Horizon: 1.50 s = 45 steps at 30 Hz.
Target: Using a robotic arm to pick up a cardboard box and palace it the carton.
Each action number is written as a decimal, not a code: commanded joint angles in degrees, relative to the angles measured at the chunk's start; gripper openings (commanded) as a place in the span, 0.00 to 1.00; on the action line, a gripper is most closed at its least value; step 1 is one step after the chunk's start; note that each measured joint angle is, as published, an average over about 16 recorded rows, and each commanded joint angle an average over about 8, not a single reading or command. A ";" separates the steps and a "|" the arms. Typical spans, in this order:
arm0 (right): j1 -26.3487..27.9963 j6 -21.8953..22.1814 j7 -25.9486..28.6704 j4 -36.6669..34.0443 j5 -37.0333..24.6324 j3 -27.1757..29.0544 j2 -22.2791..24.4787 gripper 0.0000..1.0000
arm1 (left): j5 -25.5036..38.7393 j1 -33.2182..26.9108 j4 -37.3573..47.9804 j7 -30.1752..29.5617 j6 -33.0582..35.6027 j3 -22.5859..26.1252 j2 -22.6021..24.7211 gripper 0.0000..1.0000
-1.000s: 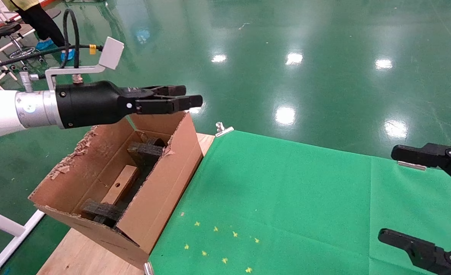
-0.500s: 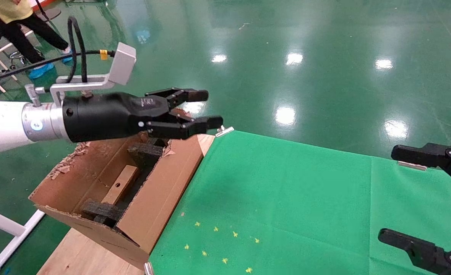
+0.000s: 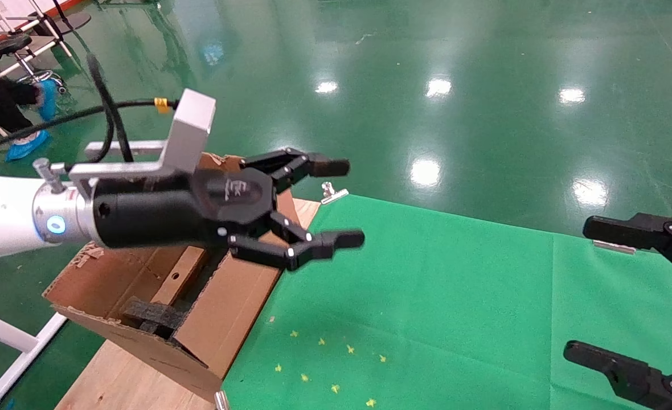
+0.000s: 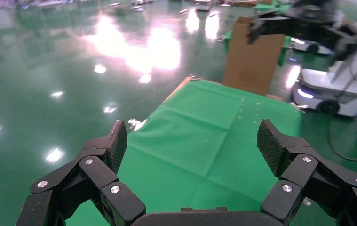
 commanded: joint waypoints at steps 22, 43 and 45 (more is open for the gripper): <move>-0.02 0.02 -0.01 -0.02 0.02 0.00 0.01 1.00 | -7.84 9.08 -13.49 5.56 0.46 -2.90 -0.82 1.00; -0.02 0.02 -0.01 -0.02 0.02 0.00 0.01 1.00 | -7.06 8.21 -12.22 5.23 0.40 -2.62 -0.77 1.00; -0.02 0.02 -0.01 -0.02 0.02 0.00 0.01 1.00 | -7.03 8.18 -12.17 5.23 0.39 -2.61 -0.76 1.00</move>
